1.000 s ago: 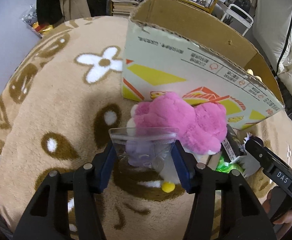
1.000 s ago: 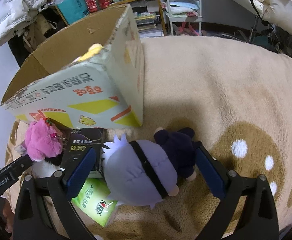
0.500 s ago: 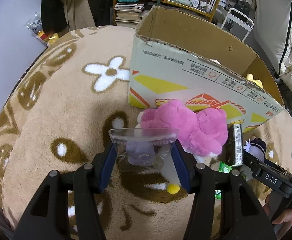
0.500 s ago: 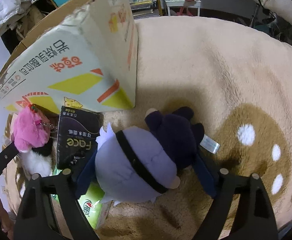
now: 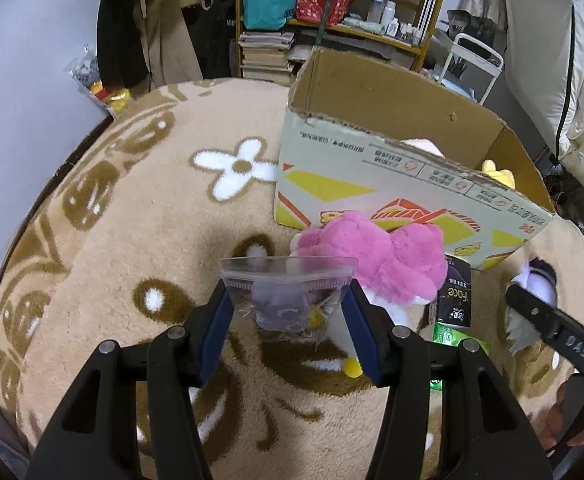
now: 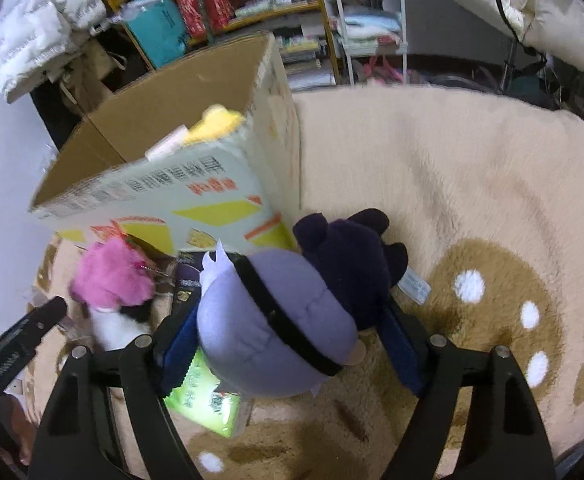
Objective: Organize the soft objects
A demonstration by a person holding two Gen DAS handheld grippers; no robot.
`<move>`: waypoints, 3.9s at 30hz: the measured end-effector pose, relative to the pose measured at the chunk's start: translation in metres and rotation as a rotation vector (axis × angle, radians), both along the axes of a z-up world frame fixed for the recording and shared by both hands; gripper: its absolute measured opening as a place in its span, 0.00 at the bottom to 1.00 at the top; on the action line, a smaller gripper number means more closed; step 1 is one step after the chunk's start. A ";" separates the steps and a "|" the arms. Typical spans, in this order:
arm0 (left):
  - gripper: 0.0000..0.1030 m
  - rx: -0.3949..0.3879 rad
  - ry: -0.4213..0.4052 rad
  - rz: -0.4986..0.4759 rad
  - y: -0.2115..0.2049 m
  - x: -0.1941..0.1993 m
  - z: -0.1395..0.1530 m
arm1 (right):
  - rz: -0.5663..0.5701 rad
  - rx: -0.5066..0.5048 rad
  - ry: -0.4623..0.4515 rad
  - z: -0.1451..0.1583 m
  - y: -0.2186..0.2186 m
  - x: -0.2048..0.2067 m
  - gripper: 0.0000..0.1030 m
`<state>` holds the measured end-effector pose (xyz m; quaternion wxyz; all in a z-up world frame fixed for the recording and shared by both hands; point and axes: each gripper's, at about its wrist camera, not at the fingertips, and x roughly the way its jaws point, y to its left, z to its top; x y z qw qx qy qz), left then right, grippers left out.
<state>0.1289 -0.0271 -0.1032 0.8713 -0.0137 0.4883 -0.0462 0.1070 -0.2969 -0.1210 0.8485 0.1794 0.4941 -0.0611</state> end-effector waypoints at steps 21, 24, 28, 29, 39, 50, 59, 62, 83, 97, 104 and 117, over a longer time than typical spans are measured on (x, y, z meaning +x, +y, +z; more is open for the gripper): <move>0.52 0.007 -0.361 -0.010 0.005 -0.066 0.082 | 0.076 -0.080 -0.392 0.098 0.021 -0.043 0.83; 0.52 0.009 -0.405 -0.014 0.005 -0.069 0.091 | 0.088 -0.105 -0.449 0.110 0.025 -0.047 0.83; 0.52 0.011 -0.459 -0.025 0.004 -0.069 0.105 | 0.103 -0.116 -0.501 0.121 0.030 -0.046 0.83; 0.52 0.010 -0.469 -0.029 0.003 -0.068 0.107 | 0.105 -0.115 -0.507 0.122 0.031 -0.046 0.83; 0.52 0.024 -0.548 -0.076 -0.012 -0.041 0.134 | 0.127 -0.117 -0.543 0.132 0.028 -0.019 0.83; 0.53 0.006 -0.542 -0.122 -0.031 0.006 0.138 | 0.146 -0.132 -0.528 0.127 0.024 0.017 0.83; 0.53 0.015 -0.507 -0.140 -0.042 0.035 0.117 | 0.175 -0.111 -0.492 0.109 0.024 0.036 0.83; 0.53 0.005 -0.479 -0.141 -0.043 0.043 0.108 | 0.180 -0.113 -0.486 0.104 0.023 0.039 0.84; 0.53 -0.064 -0.389 -0.180 -0.046 0.070 0.076 | 0.184 -0.113 -0.440 0.078 0.021 0.058 0.85; 0.55 -0.041 -0.332 -0.175 -0.053 0.081 0.065 | 0.201 -0.077 -0.401 0.072 0.022 0.059 0.92; 0.70 0.000 -0.336 -0.179 -0.055 0.079 0.064 | 0.201 -0.085 -0.383 0.068 0.022 0.061 0.98; 0.85 0.007 -0.296 -0.139 -0.038 0.073 0.067 | 0.194 -0.074 -0.378 0.070 0.021 0.052 1.00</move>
